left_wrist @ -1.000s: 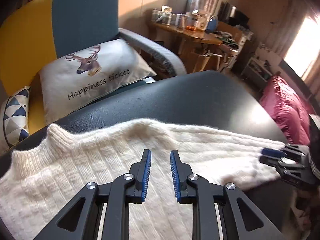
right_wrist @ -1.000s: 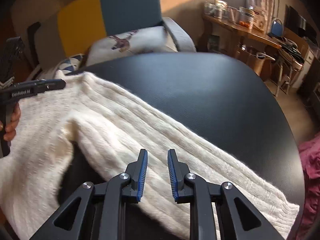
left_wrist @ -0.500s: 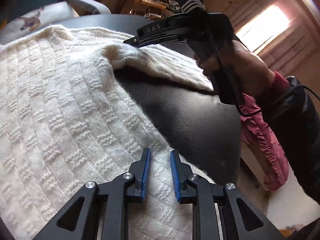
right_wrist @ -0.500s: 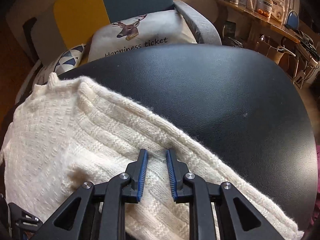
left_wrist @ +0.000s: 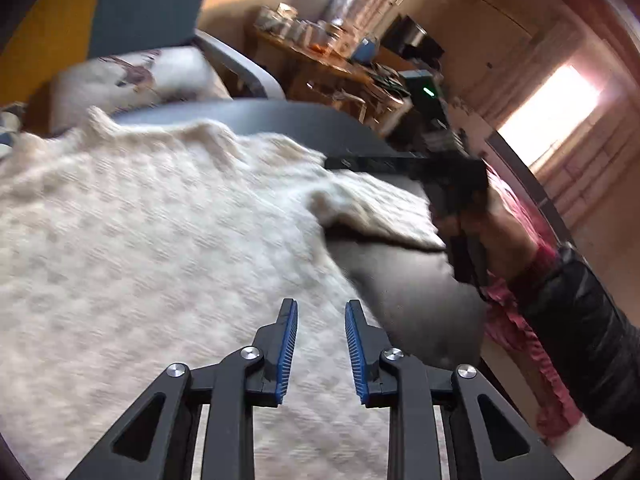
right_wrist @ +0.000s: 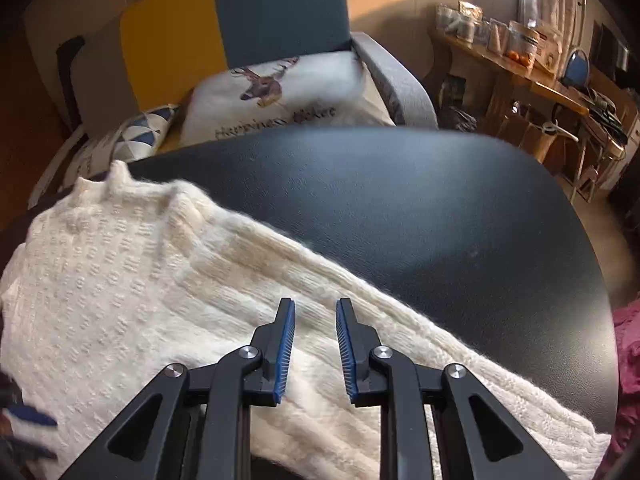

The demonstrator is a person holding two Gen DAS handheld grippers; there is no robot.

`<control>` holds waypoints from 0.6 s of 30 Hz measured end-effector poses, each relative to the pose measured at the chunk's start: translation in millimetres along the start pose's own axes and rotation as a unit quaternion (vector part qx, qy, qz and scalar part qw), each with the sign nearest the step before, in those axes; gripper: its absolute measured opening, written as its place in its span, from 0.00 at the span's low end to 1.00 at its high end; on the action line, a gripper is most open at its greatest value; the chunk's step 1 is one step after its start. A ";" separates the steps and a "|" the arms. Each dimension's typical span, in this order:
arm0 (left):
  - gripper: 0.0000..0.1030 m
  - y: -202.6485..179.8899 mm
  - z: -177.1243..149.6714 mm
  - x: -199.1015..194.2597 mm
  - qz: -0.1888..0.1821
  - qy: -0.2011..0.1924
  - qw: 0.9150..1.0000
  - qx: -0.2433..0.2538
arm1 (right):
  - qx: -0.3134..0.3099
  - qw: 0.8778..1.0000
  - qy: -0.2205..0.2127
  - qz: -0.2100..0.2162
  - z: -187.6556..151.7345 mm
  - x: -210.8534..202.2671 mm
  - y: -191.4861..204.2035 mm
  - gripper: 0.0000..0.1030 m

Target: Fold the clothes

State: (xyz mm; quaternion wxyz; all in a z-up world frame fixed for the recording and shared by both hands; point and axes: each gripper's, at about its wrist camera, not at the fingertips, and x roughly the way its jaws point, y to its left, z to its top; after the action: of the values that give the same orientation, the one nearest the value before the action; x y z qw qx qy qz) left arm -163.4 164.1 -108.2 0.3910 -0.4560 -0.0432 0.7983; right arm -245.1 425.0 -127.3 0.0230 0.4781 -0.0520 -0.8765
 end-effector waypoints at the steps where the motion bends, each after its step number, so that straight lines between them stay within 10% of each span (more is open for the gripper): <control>1: 0.28 16.8 6.5 -13.5 0.030 -0.018 0.999 -0.006 | -0.006 1.000 -0.010 0.017 4.2 -6.5 9.6 0.20; 5: 0.32 98.2 34.2 -49.1 0.194 -0.052 0.979 -0.022 | -0.051 0.996 -0.026 0.074 27.9 -11.9 62.3 0.20; 9: 0.32 183.3 53.5 -72.6 0.270 -0.056 0.960 -0.040 | -0.084 0.989 -0.017 0.122 48.3 8.7 118.7 0.20; 16: 0.37 223.8 78.3 -56.1 0.242 -0.008 0.970 0.014 | -0.093 0.980 0.032 0.170 78.7 64.9 182.3 0.20; 18: 0.59 218.5 86.2 -42.6 0.240 0.002 0.970 0.045 | -0.074 0.980 0.046 0.178 84.5 79.0 185.8 0.20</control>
State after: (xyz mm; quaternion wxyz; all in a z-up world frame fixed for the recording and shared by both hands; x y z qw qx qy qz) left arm -345.0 9.7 -121.6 0.2085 -0.4366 0.1041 0.8689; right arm -360.6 239.1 -126.9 0.2161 0.4978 -0.0701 -0.8370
